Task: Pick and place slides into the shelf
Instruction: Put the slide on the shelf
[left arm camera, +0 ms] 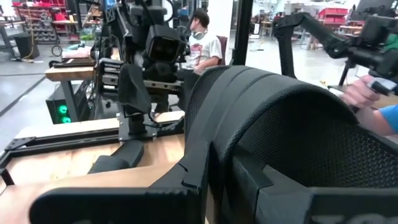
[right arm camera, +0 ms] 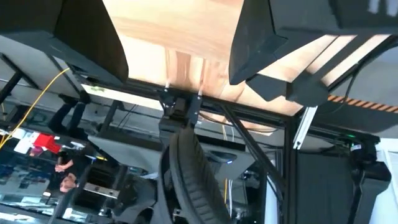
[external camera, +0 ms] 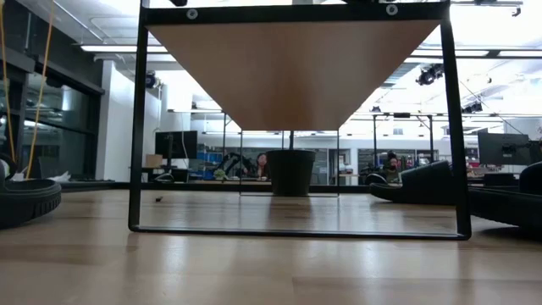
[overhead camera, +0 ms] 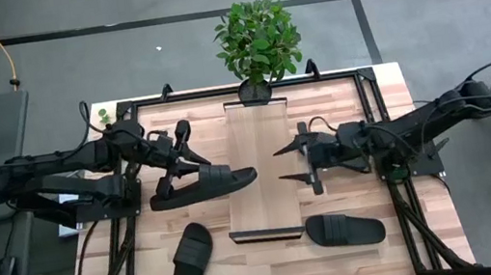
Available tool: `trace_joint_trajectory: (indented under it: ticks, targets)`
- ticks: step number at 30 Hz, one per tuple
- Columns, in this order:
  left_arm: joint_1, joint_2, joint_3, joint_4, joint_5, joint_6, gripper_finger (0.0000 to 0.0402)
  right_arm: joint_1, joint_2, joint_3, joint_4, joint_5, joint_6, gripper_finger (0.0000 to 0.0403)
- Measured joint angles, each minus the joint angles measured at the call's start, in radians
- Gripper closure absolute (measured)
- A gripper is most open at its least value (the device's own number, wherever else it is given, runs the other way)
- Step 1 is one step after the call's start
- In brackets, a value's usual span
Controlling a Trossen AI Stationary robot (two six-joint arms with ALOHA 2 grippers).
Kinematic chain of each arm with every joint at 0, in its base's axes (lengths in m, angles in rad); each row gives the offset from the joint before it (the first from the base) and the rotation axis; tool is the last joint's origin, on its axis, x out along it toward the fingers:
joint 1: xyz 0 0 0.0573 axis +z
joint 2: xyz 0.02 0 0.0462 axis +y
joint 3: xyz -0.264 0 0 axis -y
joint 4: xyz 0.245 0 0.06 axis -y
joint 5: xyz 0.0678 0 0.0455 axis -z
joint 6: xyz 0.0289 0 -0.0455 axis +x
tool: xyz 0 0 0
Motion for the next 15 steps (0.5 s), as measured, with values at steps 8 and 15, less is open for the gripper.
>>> trace_joint_trajectory:
  ticks: [8, 15]
  targets:
    - [0.0, 0.058, 0.0, 0.038, -0.003, 0.0, 0.0369, 0.0, 0.154, 0.129, 0.006, -0.014, 0.014, 0.0128]
    - [0.0, 0.075, 0.0, 0.054, -0.003, 0.0, 0.0369, 0.002, 0.242, 0.2, -0.012, -0.047, 0.015, 0.0128]
